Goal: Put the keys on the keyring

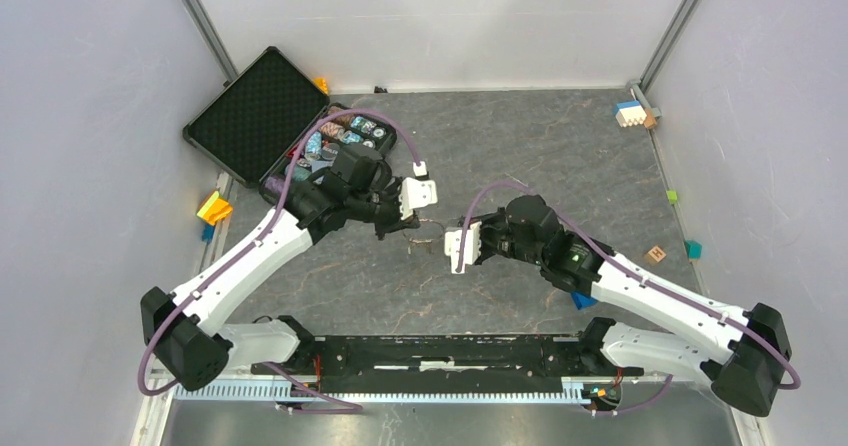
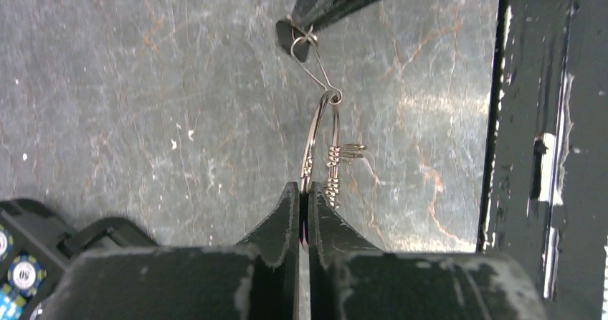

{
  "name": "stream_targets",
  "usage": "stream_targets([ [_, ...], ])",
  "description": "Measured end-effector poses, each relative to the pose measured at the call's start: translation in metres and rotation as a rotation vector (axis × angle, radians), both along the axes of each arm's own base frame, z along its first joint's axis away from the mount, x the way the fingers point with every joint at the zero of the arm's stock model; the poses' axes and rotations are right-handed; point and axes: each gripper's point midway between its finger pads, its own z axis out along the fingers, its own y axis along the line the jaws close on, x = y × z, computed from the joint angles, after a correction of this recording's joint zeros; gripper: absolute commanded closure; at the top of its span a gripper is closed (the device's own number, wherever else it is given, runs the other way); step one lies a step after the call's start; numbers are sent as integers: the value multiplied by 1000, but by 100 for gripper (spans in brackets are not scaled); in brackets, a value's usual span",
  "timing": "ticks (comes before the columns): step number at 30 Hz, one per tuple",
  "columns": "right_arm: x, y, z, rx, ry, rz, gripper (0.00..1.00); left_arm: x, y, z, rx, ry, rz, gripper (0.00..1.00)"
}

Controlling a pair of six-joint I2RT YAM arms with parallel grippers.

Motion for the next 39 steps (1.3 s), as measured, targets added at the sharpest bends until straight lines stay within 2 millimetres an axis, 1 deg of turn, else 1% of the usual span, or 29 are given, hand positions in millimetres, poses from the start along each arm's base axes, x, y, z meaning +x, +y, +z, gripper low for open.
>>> stream_targets([
  [3,0,-1,-9,3,14,-3,96,-5,10,-4,48,0,18,98],
  [6,-4,1,-19,9,35,15,96,-5,16,-1,63,-18,38,98],
  [9,-10,2,-29,17,65,40,92,-5,19,9,48,-45,47,98],
  [12,-15,3,-39,21,97,65,87,-6,21,20,22,-70,63,98],
  [17,-25,8,-53,13,154,110,79,-6,18,41,-49,-100,90,98],
  [19,-27,9,-56,13,168,117,75,-5,17,44,-62,-101,95,98],
  [26,-27,8,-53,28,167,115,66,-4,16,45,-68,-103,103,98],
  [28,-26,6,-51,33,162,109,61,-3,16,45,-69,-106,103,98],
  [32,-21,0,-45,52,150,82,48,1,14,50,-87,-123,116,98],
  [35,-12,-11,-32,88,125,37,40,7,9,54,-119,-135,131,98],
  [39,1,-35,-10,158,76,-47,33,10,0,44,-146,-89,141,98],
])
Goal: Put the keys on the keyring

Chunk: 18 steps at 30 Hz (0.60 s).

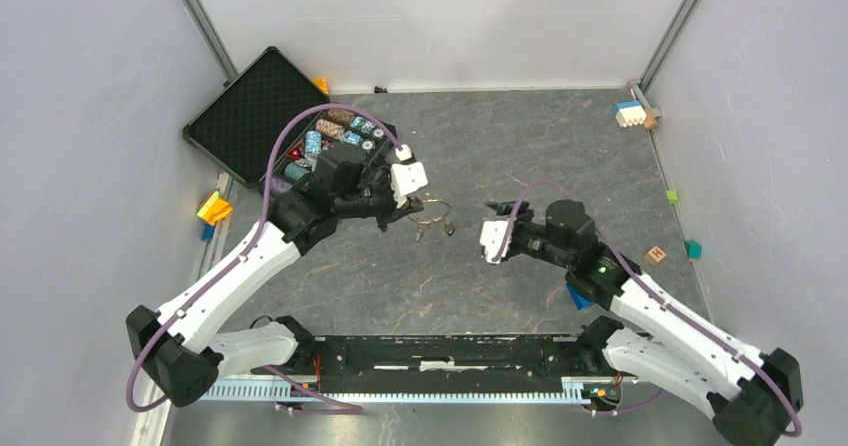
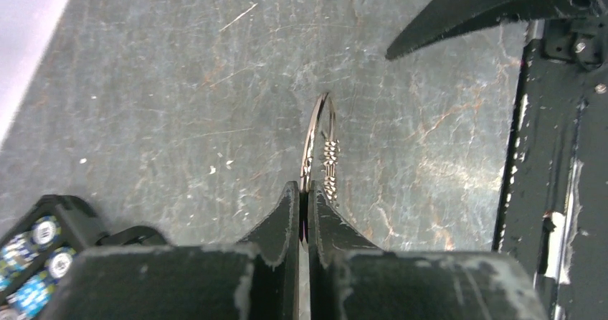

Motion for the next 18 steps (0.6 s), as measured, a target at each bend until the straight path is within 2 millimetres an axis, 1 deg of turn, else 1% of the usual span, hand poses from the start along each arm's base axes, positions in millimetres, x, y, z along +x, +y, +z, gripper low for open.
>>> stream_targets([
  [3,11,-22,11,46,-24,-94,31,1,-11,-10,-26,62,-14,98],
  [5,21,-40,17,76,-28,-180,30,3,-22,-17,-51,109,-22,98],
  [10,57,-88,31,152,-38,-457,30,13,-53,-36,-107,238,-20,98],
  [12,69,-108,31,172,-36,-570,29,16,-66,-45,-130,290,-15,98],
  [15,82,-128,29,185,-35,-683,29,18,-85,-58,-159,362,-5,98],
  [18,91,-141,25,182,-32,-757,30,16,-103,-69,-188,442,-7,98],
])
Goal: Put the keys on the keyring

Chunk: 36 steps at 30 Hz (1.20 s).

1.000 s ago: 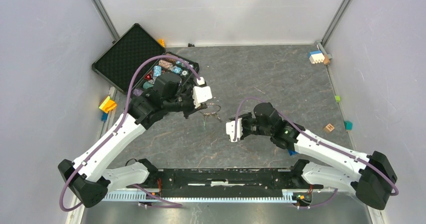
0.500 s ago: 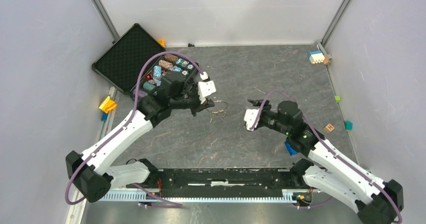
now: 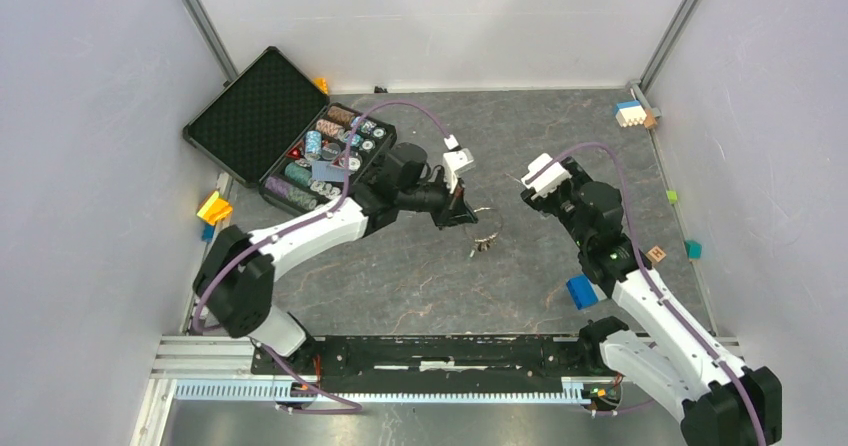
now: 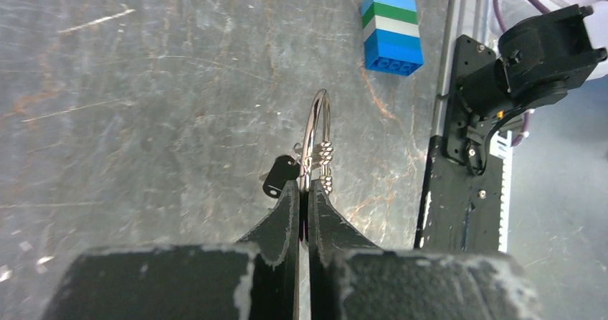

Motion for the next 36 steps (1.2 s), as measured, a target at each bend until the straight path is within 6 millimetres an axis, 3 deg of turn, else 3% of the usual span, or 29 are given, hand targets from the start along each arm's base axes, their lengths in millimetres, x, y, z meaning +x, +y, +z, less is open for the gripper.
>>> stream_targets([
  [8,8,-15,-11,-10,30,-77,29,-28,-24,-29,12,93,-51,98],
  [13,11,-15,-14,-13,38,-82,29,-30,-22,-41,29,85,-28,98],
  [17,11,-14,-17,-15,47,-74,28,-13,-9,-54,46,107,48,98],
  [21,11,-12,-17,-12,47,-65,28,18,4,-68,41,160,144,98],
  [27,10,-9,-17,-10,50,-44,26,57,29,-108,79,257,261,95],
  [36,8,-6,-21,-12,62,-21,24,97,34,-121,43,304,297,96],
])
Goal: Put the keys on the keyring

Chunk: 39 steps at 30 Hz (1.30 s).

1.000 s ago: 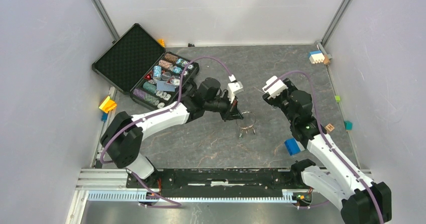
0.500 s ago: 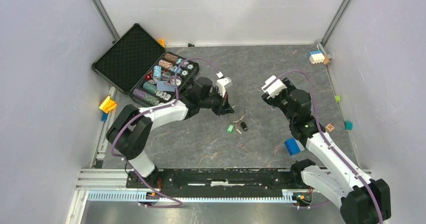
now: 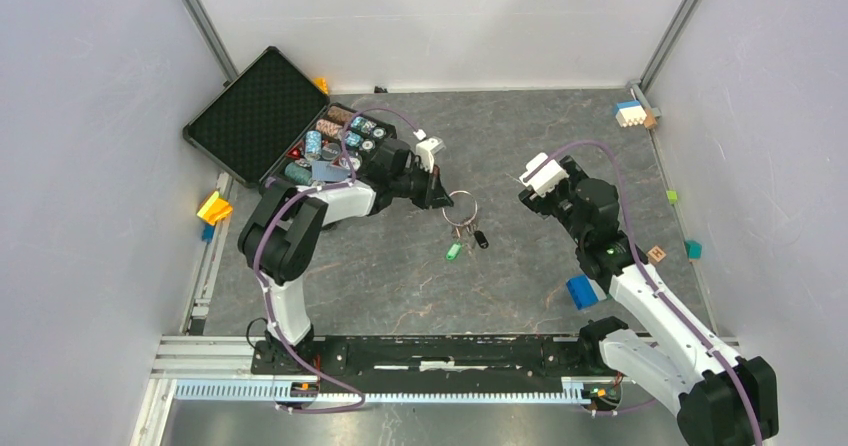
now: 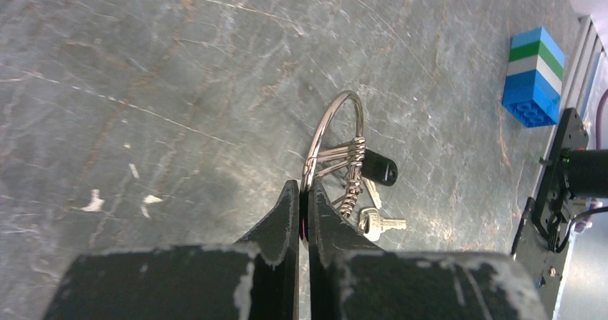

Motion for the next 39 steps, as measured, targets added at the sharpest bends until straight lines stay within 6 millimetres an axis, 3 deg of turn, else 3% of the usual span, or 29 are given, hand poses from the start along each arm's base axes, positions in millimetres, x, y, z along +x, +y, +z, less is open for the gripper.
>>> stream_targets([
  [4,-1,1,-3,-3,9,7,24,13,7,4,-24,-3,27,95],
  [12,-2,3,-10,-12,30,20,22,39,21,5,-33,-9,78,80],
  [25,-4,5,-13,-15,44,34,19,63,24,-18,38,44,133,78],
  [39,-4,5,-14,-16,51,37,16,91,35,-21,72,50,196,72],
])
